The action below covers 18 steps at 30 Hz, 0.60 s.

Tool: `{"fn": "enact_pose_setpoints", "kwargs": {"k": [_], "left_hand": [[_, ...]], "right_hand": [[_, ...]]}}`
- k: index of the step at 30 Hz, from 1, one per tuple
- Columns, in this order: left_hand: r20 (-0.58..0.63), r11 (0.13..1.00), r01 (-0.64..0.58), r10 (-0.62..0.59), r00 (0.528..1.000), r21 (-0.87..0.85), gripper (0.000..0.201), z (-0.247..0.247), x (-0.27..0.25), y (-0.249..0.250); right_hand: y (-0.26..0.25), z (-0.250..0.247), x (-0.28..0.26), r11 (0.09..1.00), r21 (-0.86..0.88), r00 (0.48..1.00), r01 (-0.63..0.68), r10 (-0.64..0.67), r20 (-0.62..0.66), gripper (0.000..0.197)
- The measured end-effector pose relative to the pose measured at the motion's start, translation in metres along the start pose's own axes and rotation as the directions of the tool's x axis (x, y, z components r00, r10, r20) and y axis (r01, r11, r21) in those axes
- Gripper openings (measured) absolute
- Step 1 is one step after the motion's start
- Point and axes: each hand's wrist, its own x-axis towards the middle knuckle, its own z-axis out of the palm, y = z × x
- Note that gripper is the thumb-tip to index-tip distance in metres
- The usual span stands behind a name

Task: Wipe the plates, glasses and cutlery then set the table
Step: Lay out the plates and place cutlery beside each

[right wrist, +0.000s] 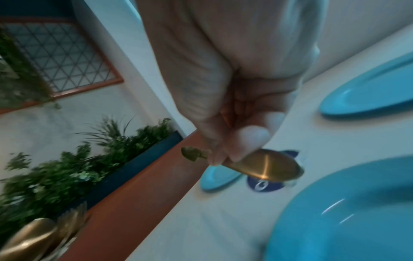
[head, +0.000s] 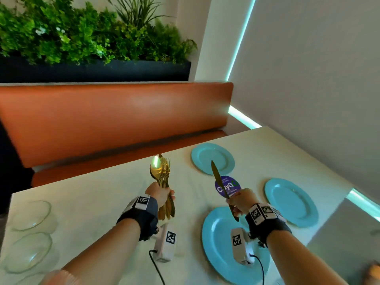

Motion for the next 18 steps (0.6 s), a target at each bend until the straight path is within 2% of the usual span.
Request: {"fn": "enact_pose_setpoints", "kwargs": {"k": [4, 6, 8, 10, 14, 18], "left_hand": [[0.024, 0.999, -0.038, 0.037, 0.999, 0.029, 0.014, 0.05, -0.013, 0.009], [0.024, 0.999, -0.029, 0.028, 0.999, 0.023, 0.012, 0.075, -0.014, 0.01], [0.018, 0.999, -0.017, 0.016, 1.0, 0.038, 0.019, 0.1, -0.013, 0.008], [0.015, 0.999, -0.008, 0.007, 1.0, 0.031, 0.023, 0.124, -0.009, 0.004], [0.003, 0.998, 0.006, -0.006, 1.0, 0.068, 0.01, 0.165, -0.004, -0.005], [-0.008, 0.986, 0.035, -0.034, 0.999, 0.161, 0.022, 0.19, -0.001, -0.015]], "right_hand": [[0.06, -0.036, 0.004, 0.993, -0.044, 0.992, -0.111, 0.108, -0.066, 0.038], [0.091, -0.05, 0.015, 0.987, -0.062, 0.987, -0.145, 0.14, -0.081, 0.031], [0.123, -0.06, 0.026, 0.986, -0.043, 0.984, -0.162, 0.158, -0.081, 0.023], [0.149, -0.066, 0.038, 0.985, -0.042, 0.983, -0.17, 0.166, -0.077, 0.024], [0.184, -0.064, 0.06, 0.972, -0.105, 0.977, -0.209, 0.203, -0.072, 0.012], [0.205, -0.056, 0.077, 0.978, -0.097, 0.983, -0.184, 0.181, -0.039, 0.012]]}}
